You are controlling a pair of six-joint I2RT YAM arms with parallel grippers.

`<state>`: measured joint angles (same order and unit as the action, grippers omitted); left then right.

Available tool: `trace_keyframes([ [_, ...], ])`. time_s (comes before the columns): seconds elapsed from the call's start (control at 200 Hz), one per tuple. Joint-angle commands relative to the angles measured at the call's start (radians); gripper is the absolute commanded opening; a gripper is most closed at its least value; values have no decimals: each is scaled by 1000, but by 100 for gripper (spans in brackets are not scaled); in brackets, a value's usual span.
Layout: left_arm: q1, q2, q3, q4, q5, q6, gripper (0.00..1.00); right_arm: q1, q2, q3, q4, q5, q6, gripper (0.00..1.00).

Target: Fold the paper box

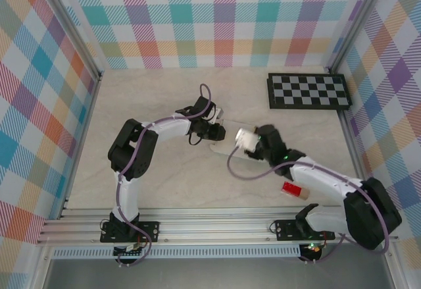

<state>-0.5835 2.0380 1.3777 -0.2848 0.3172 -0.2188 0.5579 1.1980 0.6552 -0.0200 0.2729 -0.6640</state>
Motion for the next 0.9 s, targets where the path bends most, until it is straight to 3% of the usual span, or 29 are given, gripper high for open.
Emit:
trace_keyframes([
  [0.0,8,-4,-50,-103,-23,15,33,-97,-29,169,-326,-35,639,56],
  [0.13,8,-20,-52,-100,-27,11,33,-125,15,221,-584,-81,1050,57],
  [0.295,8,-30,-56,-99,-28,1,33,-176,39,53,-486,-267,1297,58],
  [0.44,8,-47,-71,-102,-38,2,33,-193,120,12,-395,-354,1271,58],
  [0.665,8,-53,-82,-94,-36,0,33,-193,165,51,-411,-262,1189,54],
  [0.895,6,-48,-74,-96,-24,-4,33,-193,279,120,-368,-276,1167,46],
])
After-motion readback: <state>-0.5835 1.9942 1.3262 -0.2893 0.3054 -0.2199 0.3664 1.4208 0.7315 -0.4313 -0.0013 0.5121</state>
